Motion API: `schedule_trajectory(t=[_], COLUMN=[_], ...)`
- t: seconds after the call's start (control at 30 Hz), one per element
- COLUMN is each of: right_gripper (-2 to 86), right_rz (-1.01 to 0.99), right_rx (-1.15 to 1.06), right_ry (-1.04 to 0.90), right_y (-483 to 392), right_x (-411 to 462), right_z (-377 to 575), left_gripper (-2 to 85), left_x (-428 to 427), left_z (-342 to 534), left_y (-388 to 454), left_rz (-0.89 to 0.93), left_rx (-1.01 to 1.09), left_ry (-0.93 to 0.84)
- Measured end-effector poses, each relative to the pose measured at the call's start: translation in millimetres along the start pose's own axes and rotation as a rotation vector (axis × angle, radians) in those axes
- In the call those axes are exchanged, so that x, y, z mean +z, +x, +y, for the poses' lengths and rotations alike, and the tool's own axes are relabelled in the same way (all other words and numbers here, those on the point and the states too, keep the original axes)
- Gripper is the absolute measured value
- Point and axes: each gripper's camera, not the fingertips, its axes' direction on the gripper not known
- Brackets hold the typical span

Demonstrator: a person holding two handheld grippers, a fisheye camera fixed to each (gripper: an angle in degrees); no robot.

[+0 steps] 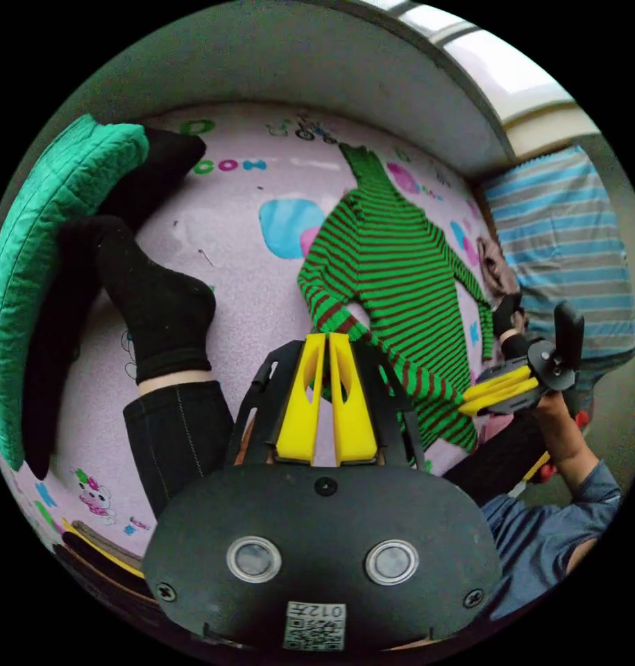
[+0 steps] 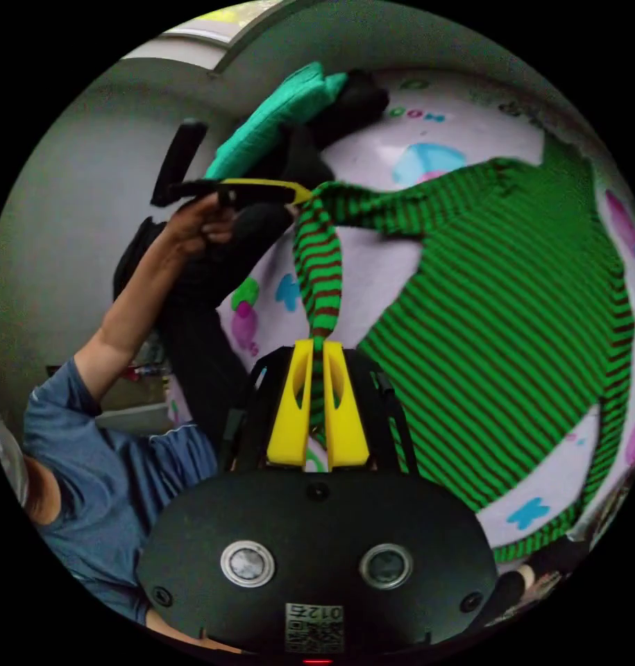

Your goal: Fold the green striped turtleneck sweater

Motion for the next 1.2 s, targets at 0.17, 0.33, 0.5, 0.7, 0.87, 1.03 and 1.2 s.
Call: schedule_trajectory(t=[0.17, 0.33, 0.5, 0.7, 0.87, 1.03, 1.2], right_gripper=[4.7, 5.7, 7.4, 7.3, 1.4, 0.0, -0.3], right_rz=[0.227, 0.186, -0.002, -0.029, 0.048, -0.057, -0.04], right_rx=[0.146, 0.329, 0.512, 0.52, 0.463, 0.369, 0.237], right_ry=[-0.051, 0.021, 0.2, 0.284, 0.246, 0.305, 0.443], right_y=[63.0, 115.9, 164.0, 173.5, 160.6, 141.4, 107.8], right_x=[-27.4, -19.4, -11.5, -0.5, 5.9, -37.9, -133.4], right_z=[-14.1, 33.4, 89.0, 110.9, 110.7, 110.3, 100.8], left_gripper=[0.6, 0.6, 0.4, 0.4, 0.4, 0.4, 0.4], left_x=[20.4, 28.7, 29.6, 40.9, 54.3, 36.8, 26.8], left_z=[4.9, 19.4, 23.3, 38.4, 48.7, 54.1, 52.3], left_y=[-5.6, -4.0, 2.8, 29.0, 48.9, 52.5, 45.3], left_rz=[-0.088, -0.156, -0.207, -0.273, -0.364, -0.382, -0.316], left_rx=[-0.036, 0.026, 0.109, 0.193, 0.223, 0.168, 0.075], left_ry=[-0.091, -0.08, -0.04, -0.039, -0.035, 0.055, 0.094])
